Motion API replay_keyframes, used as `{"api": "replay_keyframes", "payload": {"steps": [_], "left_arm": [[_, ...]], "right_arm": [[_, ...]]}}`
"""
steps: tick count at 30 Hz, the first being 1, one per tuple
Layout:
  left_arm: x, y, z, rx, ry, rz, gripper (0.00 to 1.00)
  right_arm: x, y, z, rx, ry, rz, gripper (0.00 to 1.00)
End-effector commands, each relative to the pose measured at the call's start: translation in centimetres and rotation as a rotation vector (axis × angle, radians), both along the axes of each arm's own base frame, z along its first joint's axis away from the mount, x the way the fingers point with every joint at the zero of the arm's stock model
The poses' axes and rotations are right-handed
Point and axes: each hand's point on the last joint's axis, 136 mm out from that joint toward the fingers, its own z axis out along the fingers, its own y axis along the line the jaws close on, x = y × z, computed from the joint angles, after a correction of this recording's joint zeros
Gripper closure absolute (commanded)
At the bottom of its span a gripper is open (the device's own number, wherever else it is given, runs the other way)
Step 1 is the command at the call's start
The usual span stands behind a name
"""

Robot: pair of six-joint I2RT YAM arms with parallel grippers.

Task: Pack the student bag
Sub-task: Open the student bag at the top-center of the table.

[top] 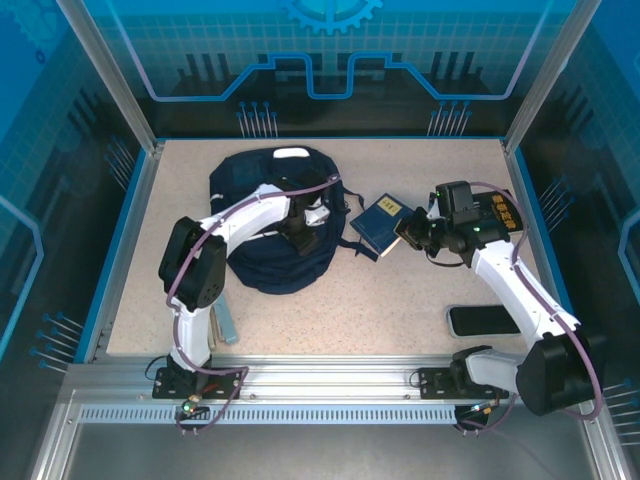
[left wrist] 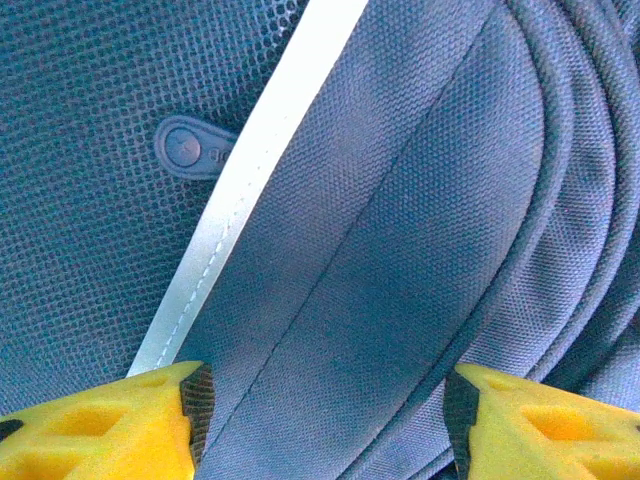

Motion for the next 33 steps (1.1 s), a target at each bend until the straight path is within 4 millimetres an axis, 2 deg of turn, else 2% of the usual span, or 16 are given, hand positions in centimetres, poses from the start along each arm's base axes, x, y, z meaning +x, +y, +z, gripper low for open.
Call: {"api": "replay_keyframes", "payload": {"steps": [1,5,11,14,17,21,24,29,33], "left_arm": [[0.4,0.8,-0.3,0.042,0.016,-0.027,0.35],[0.8,1.5,-1.2,0.097,0.018,-0.033,0.30],[1.7,1.9,-1.0,0.128,-0.037,-0.051,0.28],[2.3,2.2,-0.8,0.154,-0.072,-0.071,0.33],[2.8,2.3,-0.1,0.168,-0.107,-0.084,0.46],[3.5,1.8,2.3,0.122,-0.174,-0.079,0.69],[4.2,1.2,4.9,0.067,-0.257,-0.070,0.81],[5.5,0.5,9.6,-0.010,-0.430,-0.042,0.95],[6.4,0.2,13.8,-0.079,-0.571,0.008,0.97]], "right_arm": [[1.0,0.0,2.0,0.027,-0.049,-0.010,1.00],[0.8,0.1,1.7,0.027,-0.041,-0.007,1.00],[0.5,0.0,1.3,0.028,-0.027,-0.012,1.00],[0.4,0.1,1.2,0.032,-0.026,-0.012,1.00],[0.4,0.2,1.3,0.035,-0.026,-0.010,1.00],[0.2,0.1,1.5,0.031,-0.031,-0.011,1.00],[0.0,-0.2,1.6,0.020,-0.035,-0.018,1.00],[-0.5,-0.6,2.1,0.003,-0.046,-0.024,1.00],[-0.8,0.0,3.4,0.022,-0.091,0.023,1.00]]}}
